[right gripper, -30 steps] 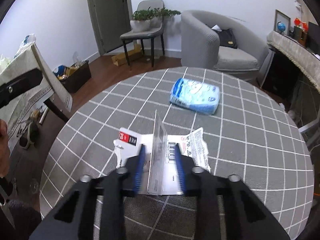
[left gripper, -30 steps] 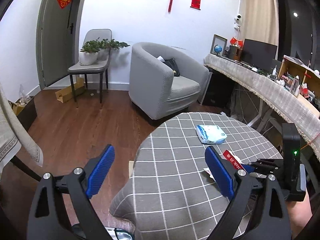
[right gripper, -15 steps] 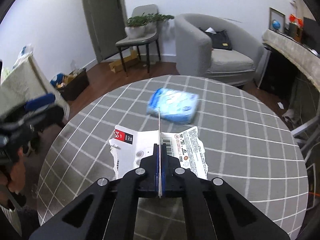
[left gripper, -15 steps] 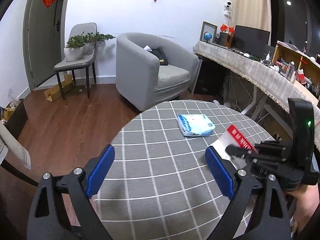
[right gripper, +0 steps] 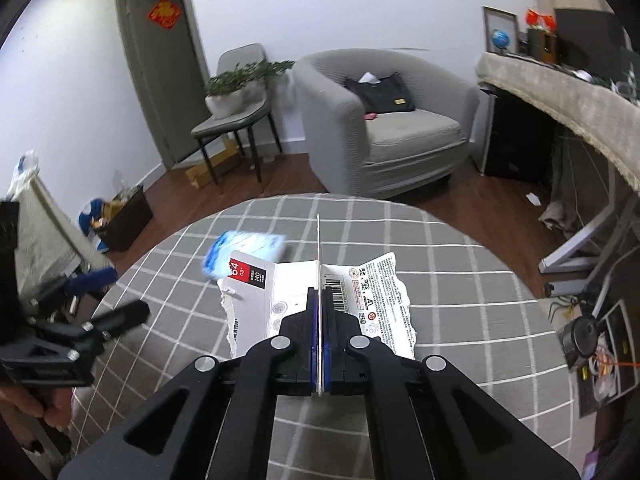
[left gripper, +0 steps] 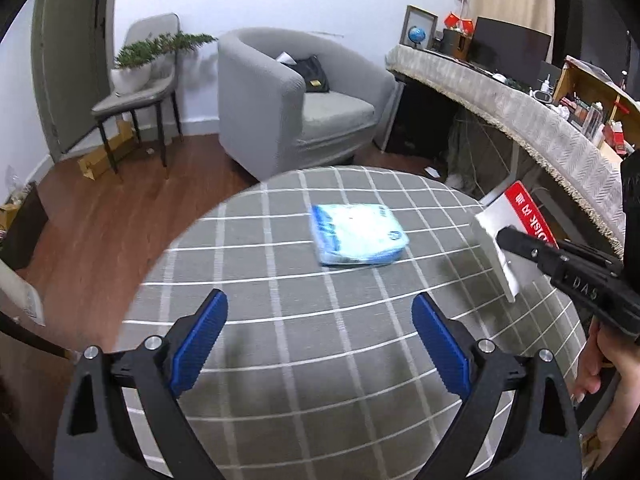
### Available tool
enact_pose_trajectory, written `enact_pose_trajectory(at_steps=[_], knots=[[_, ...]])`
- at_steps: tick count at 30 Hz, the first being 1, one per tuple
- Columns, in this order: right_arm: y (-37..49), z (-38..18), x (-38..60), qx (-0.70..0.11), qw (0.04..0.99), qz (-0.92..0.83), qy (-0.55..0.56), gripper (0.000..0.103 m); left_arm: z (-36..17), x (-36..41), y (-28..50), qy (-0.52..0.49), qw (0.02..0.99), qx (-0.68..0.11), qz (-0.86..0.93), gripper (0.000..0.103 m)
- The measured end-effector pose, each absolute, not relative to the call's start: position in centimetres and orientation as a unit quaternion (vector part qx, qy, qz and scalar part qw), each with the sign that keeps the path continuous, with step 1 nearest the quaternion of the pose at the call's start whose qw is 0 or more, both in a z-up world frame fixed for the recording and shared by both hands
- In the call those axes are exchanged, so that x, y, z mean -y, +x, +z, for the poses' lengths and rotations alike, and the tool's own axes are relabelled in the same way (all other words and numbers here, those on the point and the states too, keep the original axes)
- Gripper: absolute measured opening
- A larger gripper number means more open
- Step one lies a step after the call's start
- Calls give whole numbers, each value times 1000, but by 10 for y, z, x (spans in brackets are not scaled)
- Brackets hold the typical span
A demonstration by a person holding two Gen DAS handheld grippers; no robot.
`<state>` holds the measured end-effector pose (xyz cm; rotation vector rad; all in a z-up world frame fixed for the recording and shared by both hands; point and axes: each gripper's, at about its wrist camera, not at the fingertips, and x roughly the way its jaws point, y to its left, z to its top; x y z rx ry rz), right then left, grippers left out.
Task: Collect trash
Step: 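Grasp the torn white card backing with the right while the left grasps the wipes pack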
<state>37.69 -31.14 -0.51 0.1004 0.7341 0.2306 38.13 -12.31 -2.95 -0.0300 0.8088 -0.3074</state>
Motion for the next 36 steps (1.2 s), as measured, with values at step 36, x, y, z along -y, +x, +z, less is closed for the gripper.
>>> enact_pose_trajectory(at_steps=[36], knots=[[416, -17, 354, -360, 916, 134, 114, 2, -64, 197, 470, 48, 894, -434, -101, 75]])
